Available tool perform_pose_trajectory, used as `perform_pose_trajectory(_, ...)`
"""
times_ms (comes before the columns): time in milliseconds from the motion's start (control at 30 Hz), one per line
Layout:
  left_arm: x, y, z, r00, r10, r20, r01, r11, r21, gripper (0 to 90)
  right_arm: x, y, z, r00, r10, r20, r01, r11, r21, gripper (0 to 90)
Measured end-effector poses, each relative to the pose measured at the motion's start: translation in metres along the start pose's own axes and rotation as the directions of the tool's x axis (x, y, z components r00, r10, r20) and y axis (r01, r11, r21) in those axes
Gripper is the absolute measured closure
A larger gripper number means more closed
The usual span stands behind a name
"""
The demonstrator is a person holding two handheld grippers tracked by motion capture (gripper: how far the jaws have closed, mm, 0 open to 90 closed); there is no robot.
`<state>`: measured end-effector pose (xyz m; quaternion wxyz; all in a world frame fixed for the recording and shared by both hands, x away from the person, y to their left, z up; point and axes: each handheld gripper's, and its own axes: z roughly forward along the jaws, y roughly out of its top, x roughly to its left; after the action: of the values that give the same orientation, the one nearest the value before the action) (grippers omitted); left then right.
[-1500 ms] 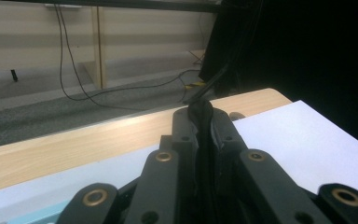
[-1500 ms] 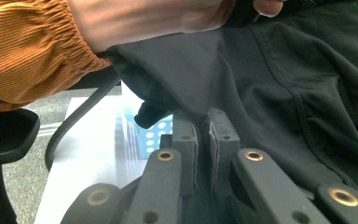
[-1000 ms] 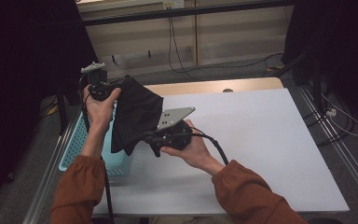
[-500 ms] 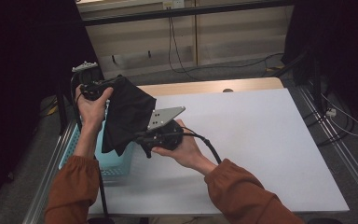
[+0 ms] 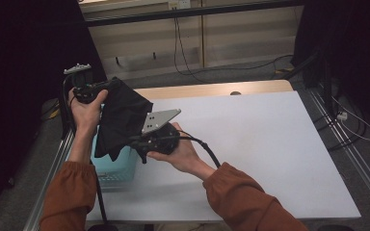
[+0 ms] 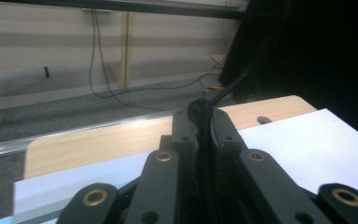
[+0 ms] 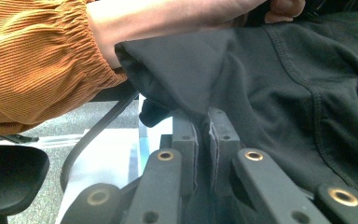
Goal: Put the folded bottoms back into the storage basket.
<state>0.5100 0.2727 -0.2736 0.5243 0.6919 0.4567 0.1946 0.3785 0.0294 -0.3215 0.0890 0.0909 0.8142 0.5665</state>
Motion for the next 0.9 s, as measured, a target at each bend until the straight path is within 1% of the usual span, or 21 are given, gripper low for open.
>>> perform_pose_trajectory(33, 0.003, 0.000, -0.002, 1.0000, 0.002, -0.006, -0.002, 1.0000, 0.000, 82.8, -0.001, 0.001, 0.003, 1.0000, -0.004, 0.003, 0.004, 1.0000, 0.001, 83.7)
perform_pose_trajectory(233, 0.011, 0.000, -0.004, 0.9996, -0.006, -0.027, 0.006, 1.0000, -0.003, 82.8, -0.004, 0.005, 0.010, 1.0000, -0.001, 0.008, 0.001, 1.0000, 0.006, 83.7)
perform_pose_trajectory(333, 0.015, 0.000, -0.007, 0.9993, 0.001, -0.038, -0.002, 1.0000, 0.000, 82.8, -0.004, 0.006, 0.013, 0.9999, 0.001, 0.010, -0.001, 1.0000, 0.006, 83.7)
perform_pose_trajectory(400, 0.017, 0.001, -0.009, 0.9990, -0.008, -0.044, 0.008, 1.0000, -0.001, 82.8, -0.005, 0.008, 0.016, 0.9999, 0.000, 0.014, 0.000, 1.0000, 0.010, 83.7)
perform_pose_trajectory(433, 0.018, 0.002, -0.009, 0.9990, 0.000, -0.044, 0.000, 1.0000, -0.004, 82.8, -0.006, 0.010, 0.019, 0.9999, 0.002, 0.010, -0.002, 1.0000, 0.007, 83.7)
perform_pose_trajectory(467, 0.018, 0.002, -0.010, 0.9990, -0.006, -0.045, 0.006, 1.0000, -0.007, 82.8, -0.006, 0.010, 0.019, 0.9999, 0.002, 0.010, -0.002, 1.0000, 0.007, 83.7)
perform_pose_trajectory(567, 0.023, 0.003, -0.013, 0.9986, -0.010, -0.052, 0.009, 0.9998, -0.015, 82.8, -0.005, 0.014, 0.026, 1.0000, -0.006, 0.005, 0.006, 1.0000, 0.007, 83.7)
perform_pose_trajectory(600, 0.023, 0.003, -0.013, 0.9986, -0.010, -0.052, 0.009, 0.9998, -0.015, 82.7, -0.005, 0.014, 0.026, 1.0000, -0.006, 0.005, 0.006, 1.0000, 0.007, 83.7)
perform_pose_trajectory(633, 0.024, 0.003, -0.014, 0.9984, -0.013, -0.056, 0.012, 0.9998, -0.018, 82.7, -0.005, 0.016, 0.030, 1.0000, -0.007, 0.005, 0.007, 0.9999, 0.009, 83.7)
perform_pose_trajectory(667, 0.027, 0.003, -0.016, 0.9980, -0.017, -0.061, 0.016, 0.9997, -0.017, 82.7, -0.005, 0.016, 0.032, 1.0000, -0.005, 0.006, 0.005, 1.0000, 0.008, 83.6)
perform_pose_trajectory(733, 0.029, 0.003, -0.017, 0.9977, -0.016, -0.065, 0.015, 0.9997, -0.018, 82.7, -0.005, 0.017, 0.033, 1.0000, -0.004, 0.006, 0.004, 1.0000, 0.008, 83.7)
perform_pose_trajectory(767, 0.032, 0.003, -0.019, 0.9971, -0.021, -0.074, 0.020, 0.9997, -0.015, 82.7, -0.005, 0.017, 0.037, 1.0000, 0.001, 0.005, -0.001, 1.0000, 0.010, 83.6)
perform_pose_trajectory(900, 0.035, 0.002, -0.022, 0.9963, -0.022, -0.083, 0.021, 0.9997, -0.016, 82.7, -0.004, 0.018, 0.042, 1.0000, 0.005, -0.001, -0.005, 0.9999, 0.010, 83.7)
